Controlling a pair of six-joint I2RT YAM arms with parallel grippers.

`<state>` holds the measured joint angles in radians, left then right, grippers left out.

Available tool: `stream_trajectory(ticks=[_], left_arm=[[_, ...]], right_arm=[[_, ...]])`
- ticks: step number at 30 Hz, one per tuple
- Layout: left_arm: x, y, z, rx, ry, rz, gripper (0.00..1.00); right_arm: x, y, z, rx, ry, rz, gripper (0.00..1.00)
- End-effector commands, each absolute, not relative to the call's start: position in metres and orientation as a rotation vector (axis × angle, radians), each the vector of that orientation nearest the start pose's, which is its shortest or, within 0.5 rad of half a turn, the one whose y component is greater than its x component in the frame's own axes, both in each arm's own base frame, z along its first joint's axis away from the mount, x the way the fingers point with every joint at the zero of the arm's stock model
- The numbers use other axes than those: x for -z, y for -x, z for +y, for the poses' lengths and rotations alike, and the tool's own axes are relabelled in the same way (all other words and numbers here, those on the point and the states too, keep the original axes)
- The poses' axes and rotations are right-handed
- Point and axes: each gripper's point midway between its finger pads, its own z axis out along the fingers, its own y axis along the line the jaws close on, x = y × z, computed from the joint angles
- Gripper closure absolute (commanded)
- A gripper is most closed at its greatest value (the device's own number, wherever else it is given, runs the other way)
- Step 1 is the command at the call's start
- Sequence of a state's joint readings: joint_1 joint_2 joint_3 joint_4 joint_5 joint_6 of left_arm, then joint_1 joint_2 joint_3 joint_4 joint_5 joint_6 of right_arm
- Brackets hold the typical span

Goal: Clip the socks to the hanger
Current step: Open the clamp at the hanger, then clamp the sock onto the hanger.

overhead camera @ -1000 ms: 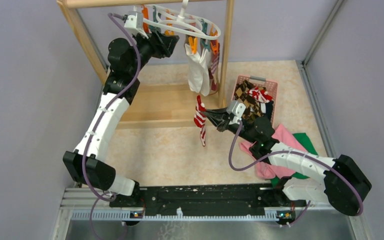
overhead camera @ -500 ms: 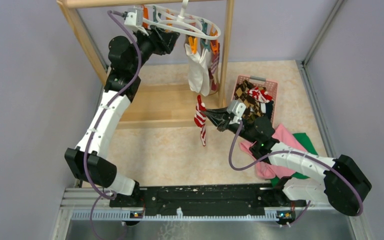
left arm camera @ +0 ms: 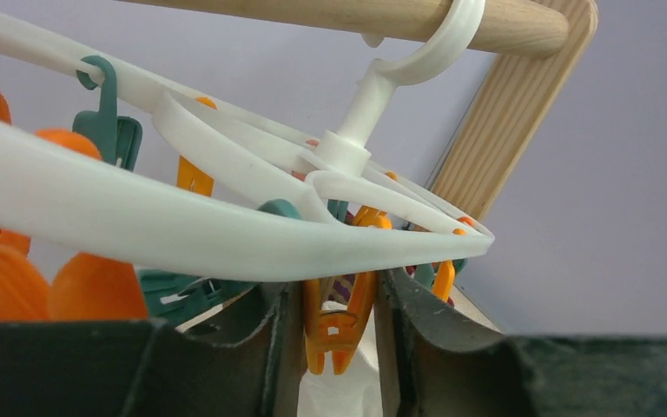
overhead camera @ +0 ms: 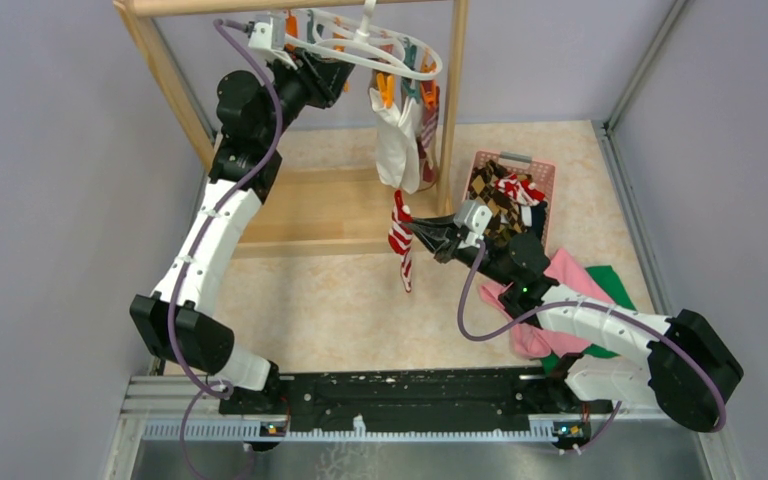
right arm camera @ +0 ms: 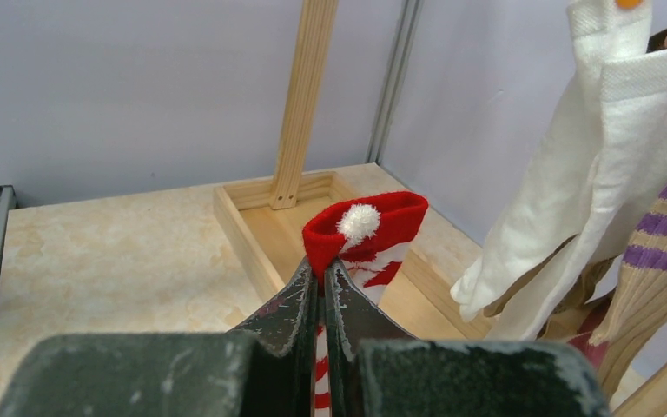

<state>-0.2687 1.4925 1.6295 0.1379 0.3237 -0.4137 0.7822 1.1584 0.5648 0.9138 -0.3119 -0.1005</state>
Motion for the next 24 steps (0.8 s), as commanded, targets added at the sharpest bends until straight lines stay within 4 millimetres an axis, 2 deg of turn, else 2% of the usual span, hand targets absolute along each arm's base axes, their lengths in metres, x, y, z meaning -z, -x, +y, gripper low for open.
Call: stream_trajectory(ticks=[1, 8, 11, 16, 21, 24], left_arm=[[-0.533, -0.426, -0.192, 0.793, -0.207, 1.226, 0.7], [-0.536, -0.419, -0.196, 0.805, -0.219, 1.219, 0.93], [-0.537, -0.417, -0.197, 0.798, -0.211, 1.216, 0.98], [-0.538, -0.413, -0.198, 0.784, -0.197, 1.214, 0.99], [-0.535, -0.413, -0.2, 0.771, -0.174, 1.223, 1.0], [-0.534, -0.414, -0.2, 0.773, -0.163, 1.222, 1.0]], right_arm=[[-0.339, -0.242, 0.308, -0.787, 0.755, 0.954, 1.0], [-0.339, -0.246, 0.311, -0.779, 0.771, 0.965, 1.0], [-0.347, -0.249, 0.315, -0.775, 0.777, 0.961, 1.0], [-0.369, -0.261, 0.33, -0.786, 0.778, 0.956, 1.0], [-0.398, -0.284, 0.349, -0.765, 0.743, 0.944, 1.0], [-0.408, -0.298, 0.36, -0.721, 0.723, 0.944, 1.0]])
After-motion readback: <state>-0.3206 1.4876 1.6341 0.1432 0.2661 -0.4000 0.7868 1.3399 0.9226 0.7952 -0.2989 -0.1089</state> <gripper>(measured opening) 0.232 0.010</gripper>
